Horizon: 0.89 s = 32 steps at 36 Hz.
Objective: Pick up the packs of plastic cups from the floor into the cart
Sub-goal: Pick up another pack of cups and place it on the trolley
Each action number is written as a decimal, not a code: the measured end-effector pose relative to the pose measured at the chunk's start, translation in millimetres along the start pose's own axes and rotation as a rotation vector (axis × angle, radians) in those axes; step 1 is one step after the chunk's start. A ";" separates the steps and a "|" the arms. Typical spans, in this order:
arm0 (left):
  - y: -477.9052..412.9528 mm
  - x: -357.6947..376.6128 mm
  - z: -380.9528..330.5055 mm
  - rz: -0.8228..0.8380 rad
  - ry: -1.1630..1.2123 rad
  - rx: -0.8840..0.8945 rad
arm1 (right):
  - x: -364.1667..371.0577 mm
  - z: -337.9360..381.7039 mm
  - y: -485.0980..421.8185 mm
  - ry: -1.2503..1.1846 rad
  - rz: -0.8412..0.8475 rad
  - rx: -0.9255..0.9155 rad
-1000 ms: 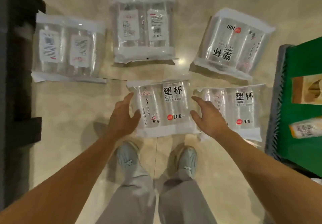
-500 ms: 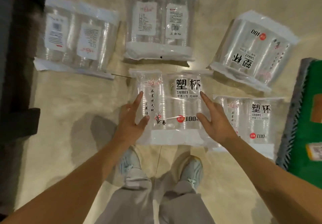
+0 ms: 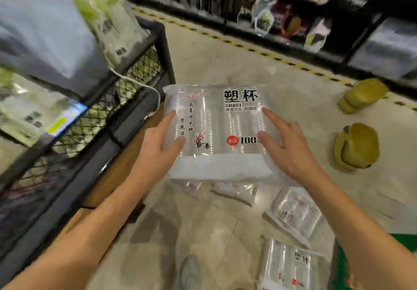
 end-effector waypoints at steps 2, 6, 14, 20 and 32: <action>0.0 -58.5 -37.6 -0.036 0.007 0.028 | -26.4 66.6 -0.1 -0.004 -0.009 -0.066; 15.9 -171.9 -99.0 -0.123 -0.014 0.035 | -61.0 185.9 7.3 0.005 -0.011 -0.189; 95.8 -336.1 -160.7 -0.360 -0.056 -0.022 | -74.5 369.7 40.4 0.035 0.089 -0.450; 201.1 -405.2 -164.4 -0.614 -0.093 -0.190 | -35.7 457.5 83.0 0.012 0.299 -0.686; 438.1 -459.6 -152.0 -0.978 -0.080 -0.483 | 69.4 559.9 242.1 -0.019 0.697 -0.993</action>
Point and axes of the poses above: each hand's wrist, its own y-axis away from the middle knuckle, its own x-axis out of the palm, z = x × y, the point moved 9 cm from there along -y, towards the middle knuckle, and after that the axes turned 2 degrees about -y, right-handed, at the moved point
